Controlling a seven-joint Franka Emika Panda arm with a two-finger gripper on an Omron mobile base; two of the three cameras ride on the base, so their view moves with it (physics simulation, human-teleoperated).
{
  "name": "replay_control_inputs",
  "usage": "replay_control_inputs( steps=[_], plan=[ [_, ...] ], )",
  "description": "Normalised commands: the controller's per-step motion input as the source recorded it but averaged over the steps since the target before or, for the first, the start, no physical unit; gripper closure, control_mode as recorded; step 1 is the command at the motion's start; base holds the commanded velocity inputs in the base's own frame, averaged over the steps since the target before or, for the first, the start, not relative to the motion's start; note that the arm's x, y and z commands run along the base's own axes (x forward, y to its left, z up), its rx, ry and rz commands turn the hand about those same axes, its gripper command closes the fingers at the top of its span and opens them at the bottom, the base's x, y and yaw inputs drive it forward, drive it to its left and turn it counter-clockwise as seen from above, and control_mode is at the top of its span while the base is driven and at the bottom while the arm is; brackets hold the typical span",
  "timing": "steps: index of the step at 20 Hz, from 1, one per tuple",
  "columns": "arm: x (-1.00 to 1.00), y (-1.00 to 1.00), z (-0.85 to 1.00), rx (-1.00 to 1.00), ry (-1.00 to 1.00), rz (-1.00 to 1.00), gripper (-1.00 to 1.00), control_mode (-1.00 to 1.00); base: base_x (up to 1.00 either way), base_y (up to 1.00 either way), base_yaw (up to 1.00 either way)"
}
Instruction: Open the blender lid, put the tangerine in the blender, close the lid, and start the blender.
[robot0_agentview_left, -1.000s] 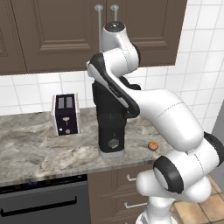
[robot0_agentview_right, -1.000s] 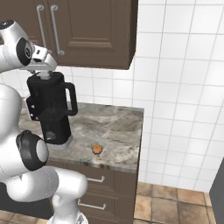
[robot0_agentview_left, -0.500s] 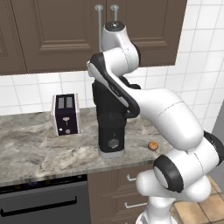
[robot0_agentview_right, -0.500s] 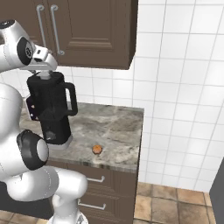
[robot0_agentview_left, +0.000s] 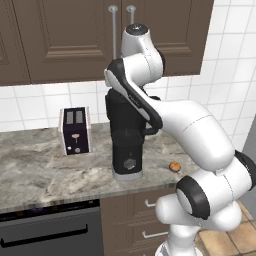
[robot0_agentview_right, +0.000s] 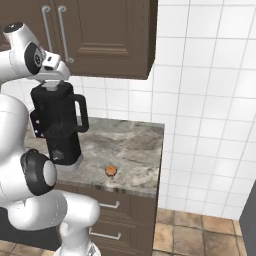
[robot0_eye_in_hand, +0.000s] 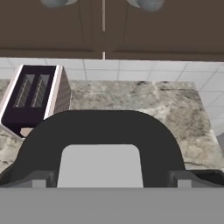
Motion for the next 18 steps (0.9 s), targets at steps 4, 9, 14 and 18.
replay_control_inputs(
  steps=[4, 9, 14, 18],
  plan=[
    [0.2, 0.08, 0.0, 0.0, 0.03, 0.0, -1.0, -1.0, 0.0, 0.0, 0.0],
    [0.1, 0.26, -0.02, 0.0, 0.03, 0.0, -1.0, -1.0, 0.0, 0.0, 0.0],
    [0.01, 0.04, -0.19, 0.0, 0.06, 0.0, -1.0, -1.0, 0.0, 0.0, 0.0],
    [0.05, 0.0, -0.27, 0.0, 0.04, 0.0, -1.0, -1.0, 0.0, 0.0, 0.0]
  ],
)
